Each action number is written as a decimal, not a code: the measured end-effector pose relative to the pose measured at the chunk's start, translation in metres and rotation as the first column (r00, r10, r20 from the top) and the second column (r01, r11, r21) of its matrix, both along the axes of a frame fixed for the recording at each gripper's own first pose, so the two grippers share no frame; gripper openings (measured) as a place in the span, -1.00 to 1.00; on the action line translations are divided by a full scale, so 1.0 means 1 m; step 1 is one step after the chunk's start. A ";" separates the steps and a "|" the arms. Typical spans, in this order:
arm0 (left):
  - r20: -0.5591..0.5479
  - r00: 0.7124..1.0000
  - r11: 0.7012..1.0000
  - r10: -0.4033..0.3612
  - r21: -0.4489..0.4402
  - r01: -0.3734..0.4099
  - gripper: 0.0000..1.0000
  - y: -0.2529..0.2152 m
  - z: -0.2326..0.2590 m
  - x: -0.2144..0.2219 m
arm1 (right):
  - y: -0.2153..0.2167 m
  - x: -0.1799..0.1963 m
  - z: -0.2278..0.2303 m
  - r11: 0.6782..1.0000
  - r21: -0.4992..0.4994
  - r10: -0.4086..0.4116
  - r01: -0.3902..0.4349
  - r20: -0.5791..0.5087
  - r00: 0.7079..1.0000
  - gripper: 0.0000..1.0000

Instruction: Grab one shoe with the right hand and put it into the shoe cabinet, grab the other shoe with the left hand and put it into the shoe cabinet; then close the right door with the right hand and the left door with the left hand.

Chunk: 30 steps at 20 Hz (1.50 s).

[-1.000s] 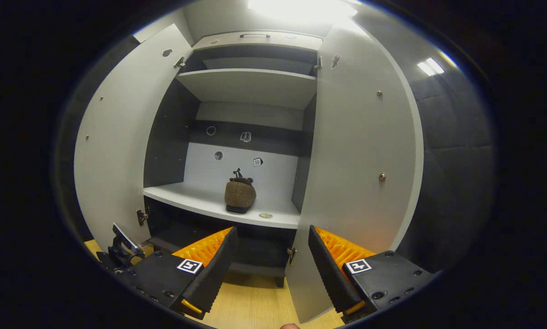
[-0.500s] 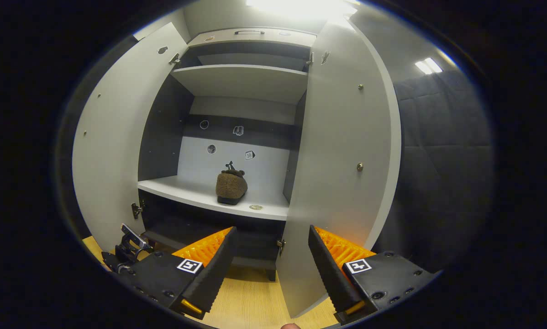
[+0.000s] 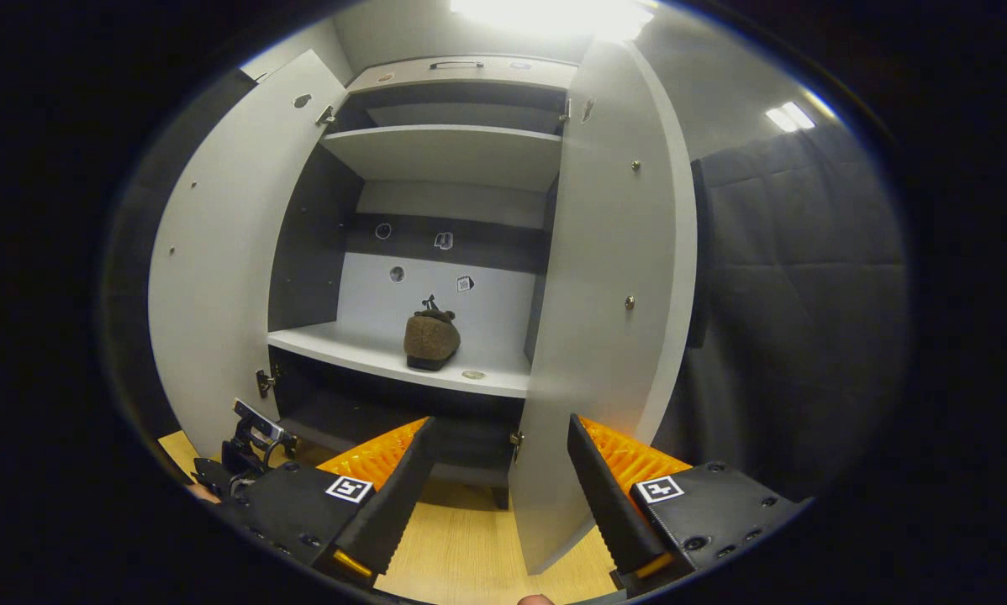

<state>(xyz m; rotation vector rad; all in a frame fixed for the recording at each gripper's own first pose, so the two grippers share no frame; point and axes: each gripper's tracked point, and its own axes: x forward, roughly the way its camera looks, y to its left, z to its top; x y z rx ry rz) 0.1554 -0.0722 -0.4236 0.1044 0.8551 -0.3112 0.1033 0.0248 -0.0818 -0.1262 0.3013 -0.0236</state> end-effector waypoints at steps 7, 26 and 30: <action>0.098 0.991 0.995 0.096 -0.052 -0.091 -0.96 0.018 0.061 0.006 | 0.008 -0.012 0.009 0.997 0.039 0.066 -0.067 0.015 0.998 0.94; 0.380 0.907 0.976 0.184 -0.180 -0.122 -0.96 0.003 0.266 0.063 | -0.062 -0.060 0.009 0.996 0.083 -0.017 0.016 0.012 1.000 0.95; 0.426 0.883 0.971 0.200 -0.205 -0.121 -0.97 0.003 0.291 0.096 | -0.080 -0.062 0.011 0.993 0.086 -0.083 0.082 0.014 0.996 0.93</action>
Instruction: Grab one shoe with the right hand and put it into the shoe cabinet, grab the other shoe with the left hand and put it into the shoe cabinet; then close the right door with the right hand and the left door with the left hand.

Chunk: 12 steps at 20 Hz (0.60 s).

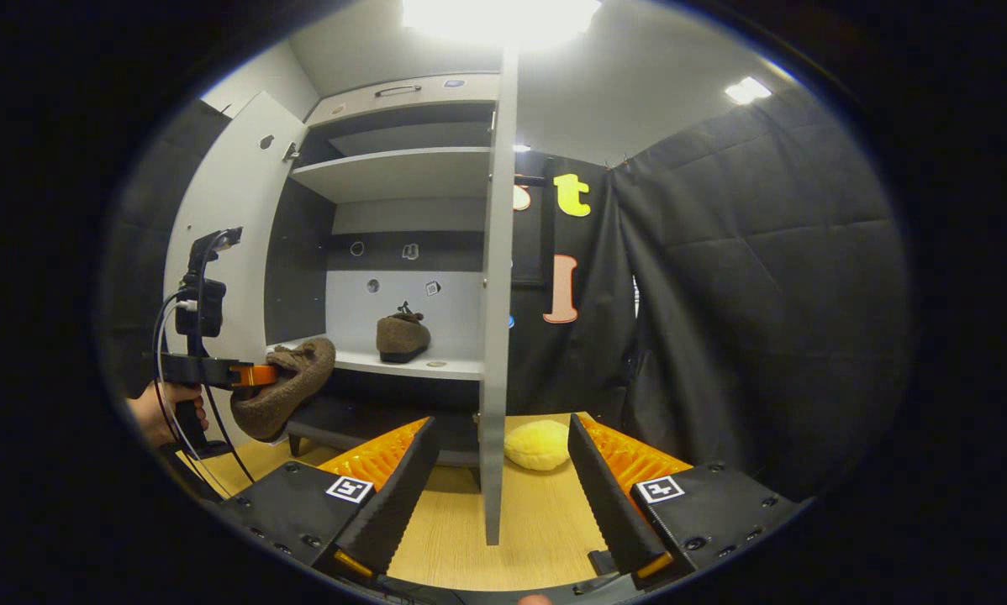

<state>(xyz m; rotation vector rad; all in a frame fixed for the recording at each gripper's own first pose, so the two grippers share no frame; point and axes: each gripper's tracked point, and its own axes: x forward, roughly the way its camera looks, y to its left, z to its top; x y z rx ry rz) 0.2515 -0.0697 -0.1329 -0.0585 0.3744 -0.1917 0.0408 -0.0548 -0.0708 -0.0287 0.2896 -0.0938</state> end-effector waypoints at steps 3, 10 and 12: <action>0.037 0.999 1.000 0.010 -0.015 -0.009 -0.98 0.002 0.016 0.025 | -0.009 -0.003 -0.001 0.999 -0.011 -0.040 0.040 -0.002 0.999 0.95; 0.121 0.993 0.999 0.015 -0.050 -0.009 -0.98 -0.003 0.049 0.096 | -0.025 -0.014 -0.007 0.991 -0.037 -0.130 0.129 -0.027 0.991 0.95; 0.136 0.991 0.999 0.010 -0.049 -0.003 -0.87 -0.008 0.055 0.118 | -0.030 -0.016 -0.007 0.986 -0.048 -0.161 0.160 -0.026 0.987 0.95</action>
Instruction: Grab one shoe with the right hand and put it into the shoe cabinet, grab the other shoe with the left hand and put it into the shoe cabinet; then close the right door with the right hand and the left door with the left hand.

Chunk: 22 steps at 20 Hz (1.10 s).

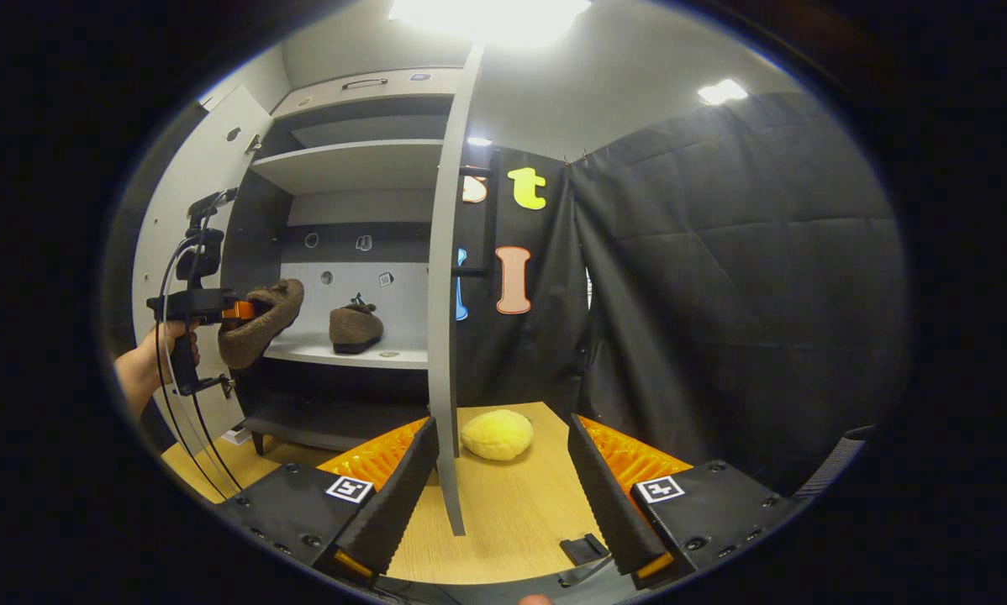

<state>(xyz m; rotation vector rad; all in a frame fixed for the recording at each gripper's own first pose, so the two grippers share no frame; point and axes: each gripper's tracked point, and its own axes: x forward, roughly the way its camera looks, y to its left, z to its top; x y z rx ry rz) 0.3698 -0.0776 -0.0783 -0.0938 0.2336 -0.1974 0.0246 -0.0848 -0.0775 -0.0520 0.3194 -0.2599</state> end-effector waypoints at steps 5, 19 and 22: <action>-0.001 1.000 1.000 0.001 -0.007 -0.001 -0.87 -0.013 -0.003 0.055 | -0.009 -0.007 -0.001 0.997 -0.015 -0.074 0.074 -0.008 0.997 0.93; -0.045 0.999 0.996 -0.008 0.085 0.012 -0.10 -0.021 -0.034 0.117 | -0.001 -0.003 -0.008 0.995 -0.019 -0.103 0.102 -0.026 0.994 0.94; -0.025 1.000 0.995 -0.007 0.102 0.009 0.53 -0.017 -0.026 0.110 | 0.001 0.001 -0.005 0.996 -0.014 -0.087 0.087 -0.013 0.996 0.96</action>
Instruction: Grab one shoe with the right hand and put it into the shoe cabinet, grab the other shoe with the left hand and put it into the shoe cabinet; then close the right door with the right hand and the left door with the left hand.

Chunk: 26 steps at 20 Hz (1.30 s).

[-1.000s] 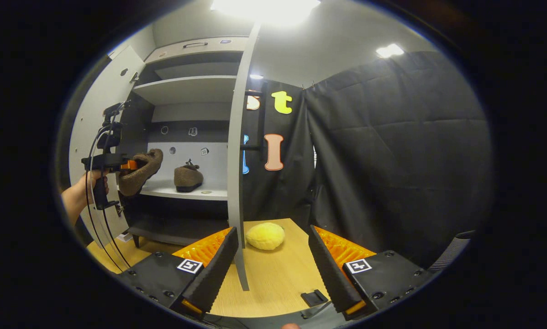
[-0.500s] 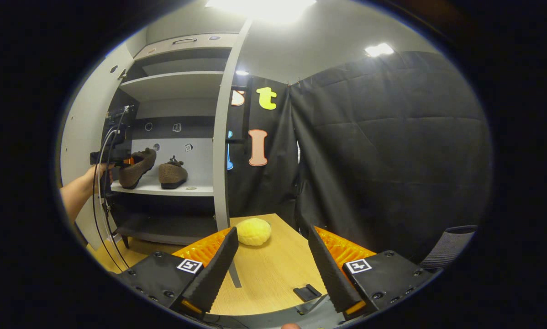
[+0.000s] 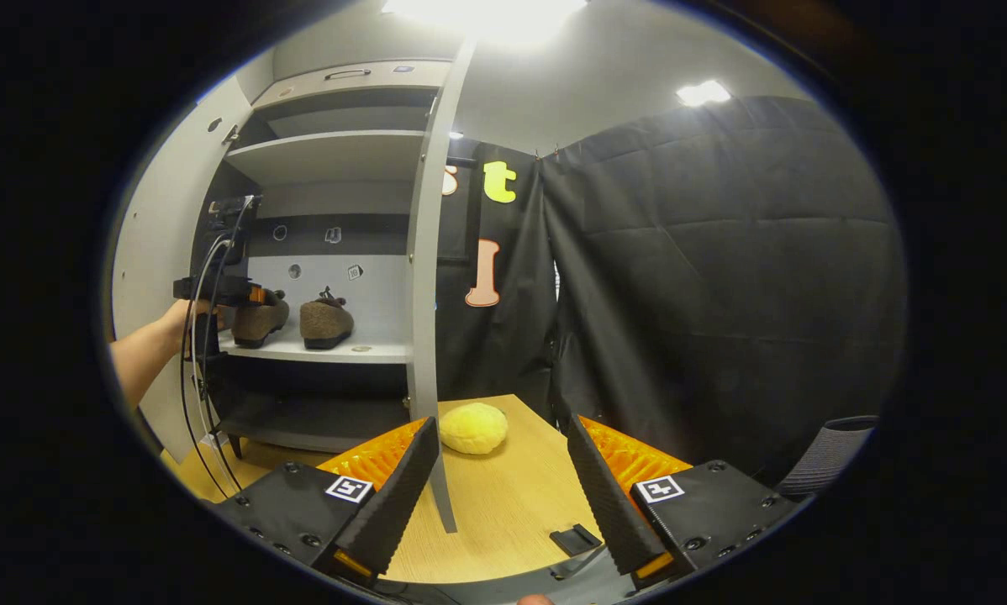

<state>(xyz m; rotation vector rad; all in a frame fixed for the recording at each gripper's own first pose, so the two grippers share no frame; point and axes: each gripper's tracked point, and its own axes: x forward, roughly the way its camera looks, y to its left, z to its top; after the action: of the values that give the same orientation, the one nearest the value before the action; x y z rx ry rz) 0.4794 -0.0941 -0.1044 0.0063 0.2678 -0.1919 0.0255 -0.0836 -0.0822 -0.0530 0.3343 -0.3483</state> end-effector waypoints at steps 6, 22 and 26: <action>-0.108 0.994 0.998 -0.017 0.061 0.023 0.79 0.004 -0.011 -0.004 | 0.001 -0.001 0.001 0.999 0.004 0.045 -0.045 0.003 0.999 0.96; -0.011 0.992 0.990 -0.125 0.066 0.126 0.93 0.005 0.085 -0.123 | -0.019 -0.017 0.024 0.996 0.033 0.081 -0.083 0.075 0.994 0.94; 0.055 0.991 0.992 -0.123 0.043 0.121 0.92 0.013 0.109 -0.182 | -0.028 -0.017 0.036 0.991 0.039 0.125 -0.129 0.095 0.988 0.95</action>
<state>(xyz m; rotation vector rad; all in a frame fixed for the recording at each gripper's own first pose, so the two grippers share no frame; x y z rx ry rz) 0.2973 -0.0810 0.0049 0.0678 0.2137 -0.3072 0.0090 -0.1112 -0.0462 -0.0143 0.2459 -0.2157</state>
